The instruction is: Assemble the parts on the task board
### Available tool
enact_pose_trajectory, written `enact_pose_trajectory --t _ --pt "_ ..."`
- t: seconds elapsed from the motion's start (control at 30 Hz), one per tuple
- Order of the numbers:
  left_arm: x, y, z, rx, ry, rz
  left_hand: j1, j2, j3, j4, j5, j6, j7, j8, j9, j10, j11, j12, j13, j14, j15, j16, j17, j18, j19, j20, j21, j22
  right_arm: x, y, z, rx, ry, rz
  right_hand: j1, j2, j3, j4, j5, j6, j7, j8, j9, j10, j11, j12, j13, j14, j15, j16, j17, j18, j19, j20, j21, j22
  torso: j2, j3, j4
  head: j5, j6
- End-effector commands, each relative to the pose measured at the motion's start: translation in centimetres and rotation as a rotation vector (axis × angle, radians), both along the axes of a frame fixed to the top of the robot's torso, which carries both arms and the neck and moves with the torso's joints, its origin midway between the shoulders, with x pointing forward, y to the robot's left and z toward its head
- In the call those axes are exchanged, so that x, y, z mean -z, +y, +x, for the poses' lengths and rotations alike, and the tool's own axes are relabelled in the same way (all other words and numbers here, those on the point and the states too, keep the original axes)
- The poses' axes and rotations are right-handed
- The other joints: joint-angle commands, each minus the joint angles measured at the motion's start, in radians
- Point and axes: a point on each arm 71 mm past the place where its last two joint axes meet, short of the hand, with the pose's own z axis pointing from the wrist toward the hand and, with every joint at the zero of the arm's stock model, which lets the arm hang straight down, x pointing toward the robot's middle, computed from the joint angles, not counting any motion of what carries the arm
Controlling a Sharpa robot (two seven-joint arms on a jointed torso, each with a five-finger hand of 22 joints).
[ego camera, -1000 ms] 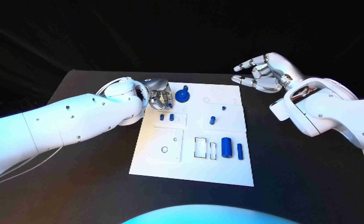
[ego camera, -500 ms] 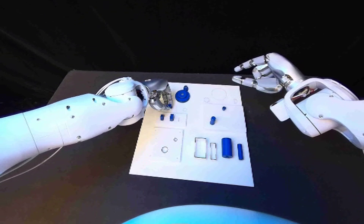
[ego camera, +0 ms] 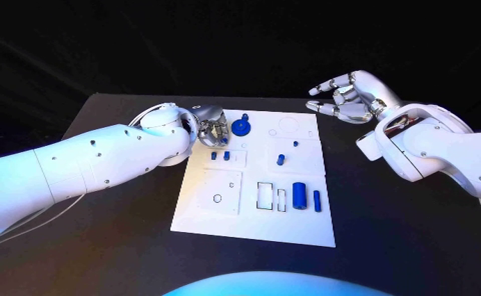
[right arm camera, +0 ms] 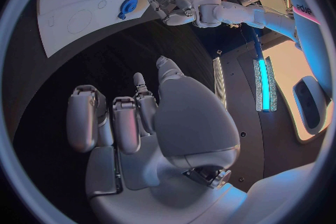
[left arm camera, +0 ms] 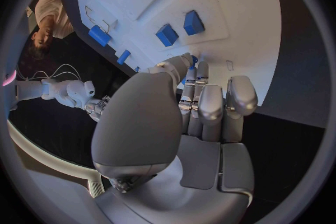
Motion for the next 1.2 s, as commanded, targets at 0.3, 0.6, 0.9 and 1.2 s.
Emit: enact_pose_trajectory --t 0.3,0.6,0.9,1.2 --pt "0.32 -0.16 -0.05 0.008 0.023 0.017 -0.006 0.003 0.006 -0.002 -0.006 0.007 0.000 -0.007 -0.001 0.008 0.002 -0.007 0.001 0.003 -0.001 0.004 0.000 -0.012 0.006 0.001 0.004 0.001 -0.02 0.06 -0.09 -0.010 -0.006 -0.003 -0.005 0.005 -0.002 0.000 0.005 0.006 0.000 0.005 -0.001 -0.004 -0.001 -0.006 0.071 0.075 -0.004 -0.003 0.155 0.006 -0.005 0.001 -0.004 0.117 0.000 -0.0002 0.0004 -0.002 -0.002" --pt "0.34 -0.03 -0.04 0.002 0.024 0.019 -0.009 0.000 0.007 -0.004 -0.006 -0.002 0.005 -0.015 -0.006 0.004 0.006 -0.015 0.002 0.002 0.000 0.003 -0.002 -0.011 0.004 0.001 0.002 -0.001 -0.02 0.03 -0.07 -0.009 -0.007 -0.003 -0.006 0.005 -0.003 0.000 0.005 0.006 0.000 0.005 -0.001 -0.006 -0.002 -0.008 0.069 0.075 -0.004 -0.004 0.154 0.007 -0.006 0.000 -0.006 0.116 0.000 -0.0005 0.0005 -0.002 -0.002" --pt "0.29 0.04 -0.02 -0.002 0.019 0.013 -0.016 -0.012 0.018 -0.008 -0.006 -0.079 0.019 -0.036 -0.039 0.013 0.013 -0.027 0.007 0.001 0.007 0.001 -0.013 -0.011 0.003 0.006 0.000 -0.001 0.00 0.01 -0.04 -0.007 -0.006 -0.004 -0.006 0.004 -0.003 -0.001 0.005 0.005 0.000 0.005 -0.002 -0.009 -0.001 -0.011 0.065 0.074 -0.004 -0.006 0.151 0.008 -0.009 0.000 -0.011 0.114 0.000 -0.0004 0.0005 -0.002 -0.001" --pt "0.26 0.19 -0.01 -0.009 0.018 0.008 -0.019 -0.019 0.026 -0.010 -0.005 -0.133 0.024 -0.036 -0.067 0.017 0.016 -0.036 0.011 0.000 0.010 0.002 -0.019 -0.011 0.003 0.008 -0.001 -0.001 0.28 -0.06 0.03 -0.007 0.026 -0.026 0.009 0.005 0.002 0.001 0.002 -0.008 0.000 0.001 -0.007 -0.238 -0.003 -0.319 -0.241 0.053 -0.004 -0.059 0.086 0.025 -0.050 -0.002 -0.091 0.071 -0.001 -0.0003 0.0002 -0.002 -0.001"
